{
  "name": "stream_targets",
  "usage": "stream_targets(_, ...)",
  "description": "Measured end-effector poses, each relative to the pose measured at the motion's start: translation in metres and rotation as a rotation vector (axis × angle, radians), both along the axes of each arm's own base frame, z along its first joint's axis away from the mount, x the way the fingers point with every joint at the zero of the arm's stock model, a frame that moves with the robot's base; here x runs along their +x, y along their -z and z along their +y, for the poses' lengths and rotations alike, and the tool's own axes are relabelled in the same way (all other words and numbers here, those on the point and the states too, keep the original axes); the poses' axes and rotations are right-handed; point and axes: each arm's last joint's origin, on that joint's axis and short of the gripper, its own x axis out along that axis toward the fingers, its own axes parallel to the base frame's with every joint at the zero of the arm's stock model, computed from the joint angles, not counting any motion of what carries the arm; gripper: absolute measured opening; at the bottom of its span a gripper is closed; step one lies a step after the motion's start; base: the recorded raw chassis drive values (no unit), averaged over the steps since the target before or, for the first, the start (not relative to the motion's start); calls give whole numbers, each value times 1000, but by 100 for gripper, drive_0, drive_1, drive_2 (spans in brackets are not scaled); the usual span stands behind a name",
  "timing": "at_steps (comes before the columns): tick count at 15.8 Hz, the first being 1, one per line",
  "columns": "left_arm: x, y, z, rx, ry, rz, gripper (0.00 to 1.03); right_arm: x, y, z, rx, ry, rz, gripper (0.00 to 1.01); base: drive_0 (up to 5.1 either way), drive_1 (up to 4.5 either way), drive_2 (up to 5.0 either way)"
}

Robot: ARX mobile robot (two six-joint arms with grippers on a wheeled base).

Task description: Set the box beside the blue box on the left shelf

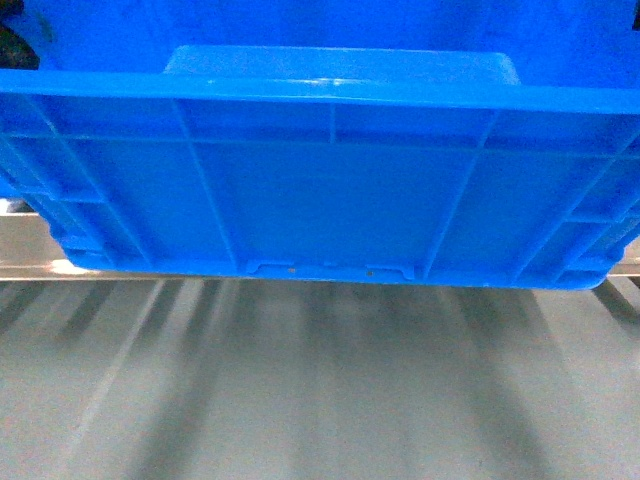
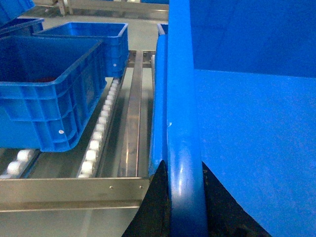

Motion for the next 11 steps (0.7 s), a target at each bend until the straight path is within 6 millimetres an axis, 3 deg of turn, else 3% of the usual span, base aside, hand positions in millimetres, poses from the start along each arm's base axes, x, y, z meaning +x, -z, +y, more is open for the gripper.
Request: stream_targets(11, 0, 0, 0, 0, -1, 1, 9, 0, 0, 0, -1, -1, 0, 8, 12, 435, -410)
